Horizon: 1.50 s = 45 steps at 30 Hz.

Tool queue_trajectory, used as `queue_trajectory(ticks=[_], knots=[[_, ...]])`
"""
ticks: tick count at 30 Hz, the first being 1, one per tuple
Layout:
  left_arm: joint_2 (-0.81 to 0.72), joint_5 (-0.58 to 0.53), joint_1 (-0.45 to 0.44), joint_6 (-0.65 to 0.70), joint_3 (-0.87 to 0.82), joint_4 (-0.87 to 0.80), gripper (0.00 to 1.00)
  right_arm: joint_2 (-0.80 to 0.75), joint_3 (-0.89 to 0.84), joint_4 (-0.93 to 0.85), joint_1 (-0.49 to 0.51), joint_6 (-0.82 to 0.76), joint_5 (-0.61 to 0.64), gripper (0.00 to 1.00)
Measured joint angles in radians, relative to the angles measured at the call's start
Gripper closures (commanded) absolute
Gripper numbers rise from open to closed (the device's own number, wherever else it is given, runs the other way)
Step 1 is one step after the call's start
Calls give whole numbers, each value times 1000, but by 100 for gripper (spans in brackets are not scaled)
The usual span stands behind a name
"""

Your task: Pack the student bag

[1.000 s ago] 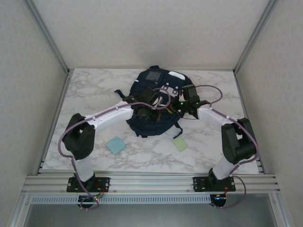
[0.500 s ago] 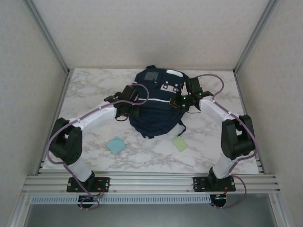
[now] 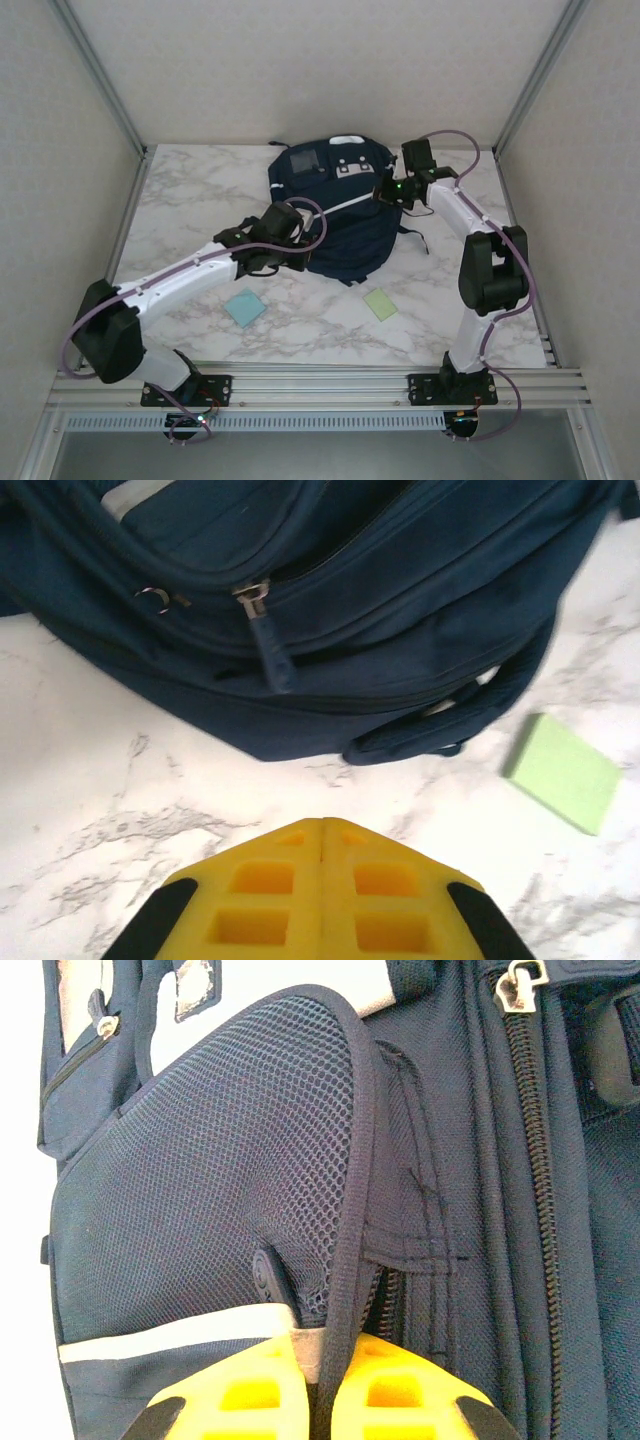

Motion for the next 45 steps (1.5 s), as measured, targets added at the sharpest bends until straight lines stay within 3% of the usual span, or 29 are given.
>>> queue_trajectory(ticks=[2, 5, 13, 17, 20, 25, 30, 33, 45], knots=[[44, -23, 4, 4, 28, -21, 100, 1, 2, -11, 0, 2, 6, 62], [98, -62, 6, 6, 73, -40, 93, -3, 9, -15, -10, 33, 59, 43], [240, -94, 26, -34, 184, -19, 46, -185, -125, 9, -26, 209, 76, 41], [315, -91, 36, -35, 222, -8, 42, -282, -230, 73, 6, 312, 46, 41], [367, -89, 41, -35, 241, 2, 48, -296, -280, 124, 43, 370, 31, 42], [434, -61, 58, -50, 269, -4, 74, -296, -315, 173, 82, 430, 26, 43], [475, -13, 62, -67, 286, -29, 83, -294, -319, 216, 91, 475, 29, 43], [475, 20, 64, -82, 286, -38, 100, -279, -319, 248, 121, 504, 35, 43], [376, 75, 65, -84, 255, -58, 100, -164, -394, 390, 212, 694, 81, 39]])
